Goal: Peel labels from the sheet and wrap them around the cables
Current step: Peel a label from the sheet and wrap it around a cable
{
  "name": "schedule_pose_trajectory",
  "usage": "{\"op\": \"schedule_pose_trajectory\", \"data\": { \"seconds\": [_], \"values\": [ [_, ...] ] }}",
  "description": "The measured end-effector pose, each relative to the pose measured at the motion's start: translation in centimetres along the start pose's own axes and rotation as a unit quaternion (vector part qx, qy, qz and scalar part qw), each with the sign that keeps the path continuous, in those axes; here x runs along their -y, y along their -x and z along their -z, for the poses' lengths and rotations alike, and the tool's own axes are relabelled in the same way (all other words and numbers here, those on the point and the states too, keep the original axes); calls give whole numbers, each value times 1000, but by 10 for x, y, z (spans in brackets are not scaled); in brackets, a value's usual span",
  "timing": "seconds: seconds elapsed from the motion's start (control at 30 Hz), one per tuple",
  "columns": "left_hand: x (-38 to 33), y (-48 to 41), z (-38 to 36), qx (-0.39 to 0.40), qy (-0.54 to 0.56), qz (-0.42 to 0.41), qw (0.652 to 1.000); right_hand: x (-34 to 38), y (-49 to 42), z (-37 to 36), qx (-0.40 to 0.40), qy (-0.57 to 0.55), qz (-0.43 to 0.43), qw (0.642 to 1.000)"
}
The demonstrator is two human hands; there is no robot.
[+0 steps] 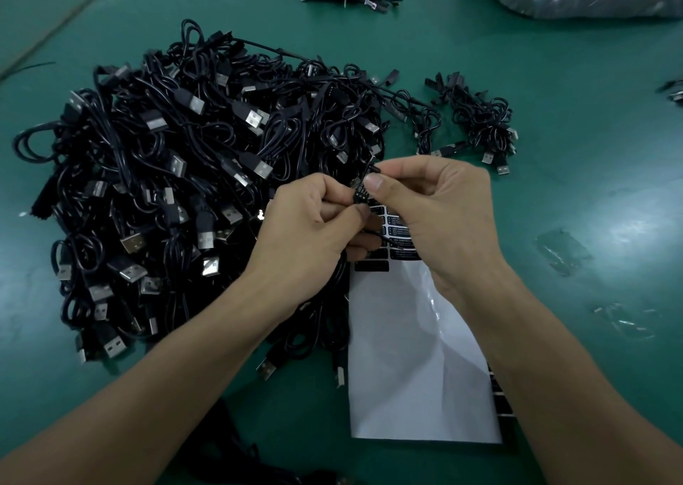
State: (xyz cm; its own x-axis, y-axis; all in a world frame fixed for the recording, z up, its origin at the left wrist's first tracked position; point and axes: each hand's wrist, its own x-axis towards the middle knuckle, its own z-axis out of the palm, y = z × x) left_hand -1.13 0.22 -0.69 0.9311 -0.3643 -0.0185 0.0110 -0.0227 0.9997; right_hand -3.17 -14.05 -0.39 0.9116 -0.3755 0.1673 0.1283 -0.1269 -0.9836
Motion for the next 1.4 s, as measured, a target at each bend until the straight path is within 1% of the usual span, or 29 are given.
{"op": "schedule_pose_trajectory", "data": {
  "seconds": [0.63,1.07,1.4],
  "values": [
    [3,-2,1,5,-9,0,1000,-3,0,-2,-19,22,-5,1000],
    [3,-1,0,7,-15,-15,1000,-5,2,-4,-31,29,20,999],
    [4,-1,1,15,-3,-22,1000,-5,3,-3,-38,24,18,999]
  ]
}}
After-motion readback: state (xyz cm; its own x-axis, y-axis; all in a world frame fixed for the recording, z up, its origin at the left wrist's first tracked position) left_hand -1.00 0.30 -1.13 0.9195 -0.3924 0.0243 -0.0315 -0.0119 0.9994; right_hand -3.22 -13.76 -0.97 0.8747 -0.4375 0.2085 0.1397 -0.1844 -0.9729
